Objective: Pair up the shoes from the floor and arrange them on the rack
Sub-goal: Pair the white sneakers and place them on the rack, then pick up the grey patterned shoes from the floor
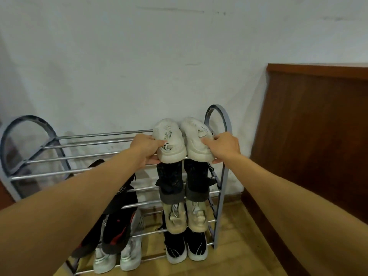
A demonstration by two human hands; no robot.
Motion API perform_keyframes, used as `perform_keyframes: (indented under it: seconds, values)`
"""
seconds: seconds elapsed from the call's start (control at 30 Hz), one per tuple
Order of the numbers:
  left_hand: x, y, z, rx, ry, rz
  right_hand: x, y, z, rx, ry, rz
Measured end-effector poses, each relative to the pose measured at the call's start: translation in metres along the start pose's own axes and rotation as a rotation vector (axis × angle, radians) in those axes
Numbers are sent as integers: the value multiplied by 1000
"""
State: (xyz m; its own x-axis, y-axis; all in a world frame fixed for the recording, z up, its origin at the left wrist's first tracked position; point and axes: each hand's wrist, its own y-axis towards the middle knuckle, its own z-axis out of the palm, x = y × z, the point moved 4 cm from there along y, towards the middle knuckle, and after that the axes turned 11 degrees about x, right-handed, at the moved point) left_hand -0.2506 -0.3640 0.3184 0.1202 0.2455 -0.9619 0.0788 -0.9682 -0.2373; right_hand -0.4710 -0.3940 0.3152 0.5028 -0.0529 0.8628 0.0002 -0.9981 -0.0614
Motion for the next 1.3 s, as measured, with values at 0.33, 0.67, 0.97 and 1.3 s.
perform_keyframes:
  seconds: [0.33,0.67,0.97,1.3]
  values:
    - [-16,-51,9,-215,359,186,-5,-38,-20,96,-117,-93]
    - [47,-151,133,260,610,228,-104,-130,-72,349,-422,-54]
    - [182,-210,253,663,660,29,-305,-234,-112,425,-352,343]
    - [300,-221,302,838,912,-57,-513,-329,-67,216,-233,761]
